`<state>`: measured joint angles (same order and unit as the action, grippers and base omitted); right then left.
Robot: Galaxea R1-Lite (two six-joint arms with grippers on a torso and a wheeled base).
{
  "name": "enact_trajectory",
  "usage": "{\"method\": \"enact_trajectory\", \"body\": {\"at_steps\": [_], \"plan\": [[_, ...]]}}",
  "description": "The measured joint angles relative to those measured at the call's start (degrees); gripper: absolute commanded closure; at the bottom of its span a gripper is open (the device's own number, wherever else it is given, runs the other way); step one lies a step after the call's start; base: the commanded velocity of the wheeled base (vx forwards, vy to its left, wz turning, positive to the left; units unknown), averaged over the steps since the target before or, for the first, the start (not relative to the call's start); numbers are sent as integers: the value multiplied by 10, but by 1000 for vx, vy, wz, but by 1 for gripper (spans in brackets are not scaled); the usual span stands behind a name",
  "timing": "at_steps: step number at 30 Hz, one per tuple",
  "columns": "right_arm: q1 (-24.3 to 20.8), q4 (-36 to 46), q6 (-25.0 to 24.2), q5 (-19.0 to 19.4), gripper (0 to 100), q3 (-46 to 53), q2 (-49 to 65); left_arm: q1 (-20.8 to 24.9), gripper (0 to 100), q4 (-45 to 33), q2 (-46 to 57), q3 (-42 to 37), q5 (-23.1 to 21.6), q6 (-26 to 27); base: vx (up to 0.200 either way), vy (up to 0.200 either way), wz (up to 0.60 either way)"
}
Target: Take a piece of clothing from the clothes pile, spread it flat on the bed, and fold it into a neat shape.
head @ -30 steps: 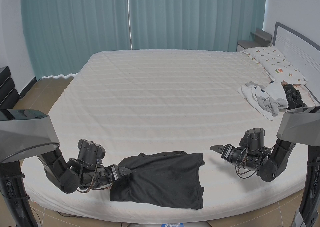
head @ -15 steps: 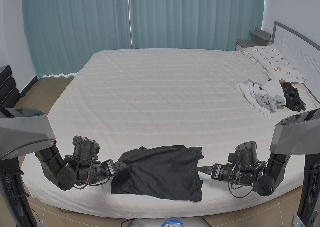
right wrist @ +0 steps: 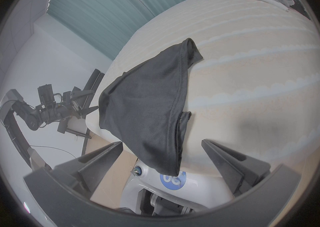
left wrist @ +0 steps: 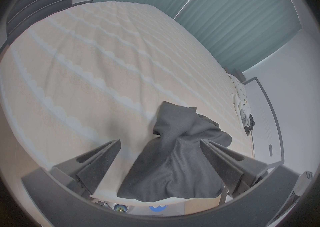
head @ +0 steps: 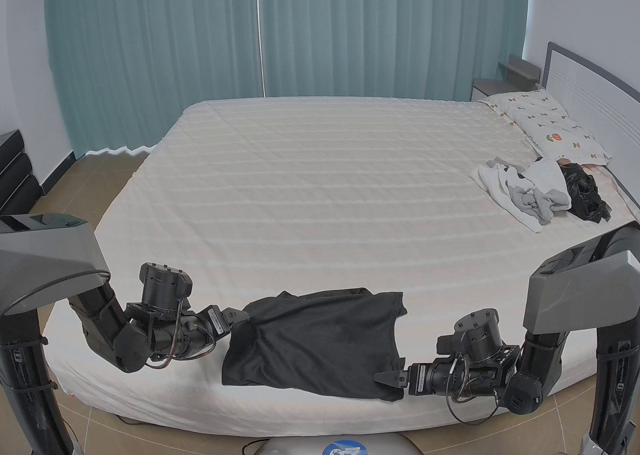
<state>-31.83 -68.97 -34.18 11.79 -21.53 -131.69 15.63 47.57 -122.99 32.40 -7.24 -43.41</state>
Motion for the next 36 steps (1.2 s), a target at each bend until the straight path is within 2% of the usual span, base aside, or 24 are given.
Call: {"method": "enact_trajectory", "body": {"at_steps": [1,2,7,18,25,34,35,36], "plan": [[-3,1,0,0,0,-1,-1,-2,0,0,0,1,0,0,0,0,0],[-6,3,0,0,100,-2,-2,-3,0,0,-1,3,0,0,0,0,0],[-20,15,2,-2,100,-10,-6,-6,0,0,-4,6,0,0,0,0,0],[-20,48,5,-6,100,13,9,-10,0,-3,-8,12,0,1,0,0,0],[-8,80,43,-7,100,34,32,-10,0,-3,-10,14,0,0,0,0,0],[-1,126,68,-7,100,41,48,-9,0,-3,-11,13,0,0,0,0,0],[-1,134,70,-7,0,40,49,-9,0,-3,-12,13,0,0,0,0,0],[0,139,73,-7,0,38,50,-9,0,-3,-12,13,0,0,0,0,0]]}}
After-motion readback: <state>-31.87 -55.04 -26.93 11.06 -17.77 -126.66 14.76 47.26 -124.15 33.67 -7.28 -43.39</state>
